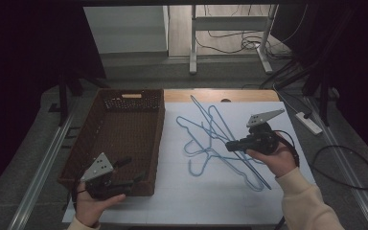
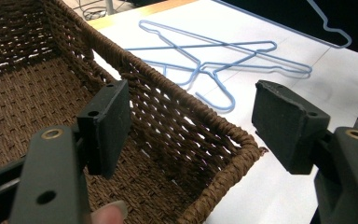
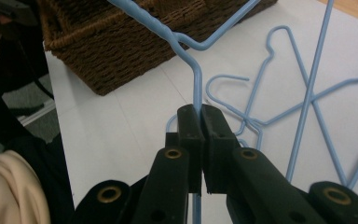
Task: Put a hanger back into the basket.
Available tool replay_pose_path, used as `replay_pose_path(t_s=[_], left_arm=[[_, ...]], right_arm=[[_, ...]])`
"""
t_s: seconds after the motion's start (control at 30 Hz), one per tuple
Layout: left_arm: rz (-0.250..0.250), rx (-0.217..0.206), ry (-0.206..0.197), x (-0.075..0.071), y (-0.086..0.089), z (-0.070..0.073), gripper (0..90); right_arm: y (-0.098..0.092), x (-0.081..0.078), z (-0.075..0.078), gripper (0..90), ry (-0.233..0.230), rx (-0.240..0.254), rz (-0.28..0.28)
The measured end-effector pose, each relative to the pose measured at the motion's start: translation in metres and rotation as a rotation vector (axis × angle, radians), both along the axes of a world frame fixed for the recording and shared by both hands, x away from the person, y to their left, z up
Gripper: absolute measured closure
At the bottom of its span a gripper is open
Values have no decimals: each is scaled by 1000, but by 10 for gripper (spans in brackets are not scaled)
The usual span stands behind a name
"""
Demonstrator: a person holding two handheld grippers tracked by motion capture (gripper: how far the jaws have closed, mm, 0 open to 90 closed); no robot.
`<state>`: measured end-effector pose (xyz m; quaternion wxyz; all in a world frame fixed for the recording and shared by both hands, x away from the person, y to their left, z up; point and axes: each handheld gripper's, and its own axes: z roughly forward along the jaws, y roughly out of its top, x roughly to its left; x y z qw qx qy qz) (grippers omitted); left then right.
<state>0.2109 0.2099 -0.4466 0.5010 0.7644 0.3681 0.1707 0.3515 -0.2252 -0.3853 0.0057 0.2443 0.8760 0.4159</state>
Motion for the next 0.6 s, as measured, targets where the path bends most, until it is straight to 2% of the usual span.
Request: replay_pose_path(t_s=[0.1,0.27,0.37,0.43,0.47,0.57,0.6], left_arm=[[-1,1,2,0,0,0,289],[-7,-5,0,0,-4,2,289],[-18,-15,4,-1,-9,6,289],[-25,-20,8,-1,-15,9,291],[-32,-26,10,-1,-20,12,292],[-63,-31,12,1,-36,19,292],[-75,-32,13,1,-42,21,292]], right_arm=[[-2,0,-5,880,21,17,-23],[0,-1,-9,880,68,81,-74],[6,-2,-7,879,99,154,-118],[8,-3,-7,879,101,166,-129],[13,-4,-6,879,107,197,-143],[17,-6,-5,879,108,224,-155],[24,-8,-5,879,104,249,-166]])
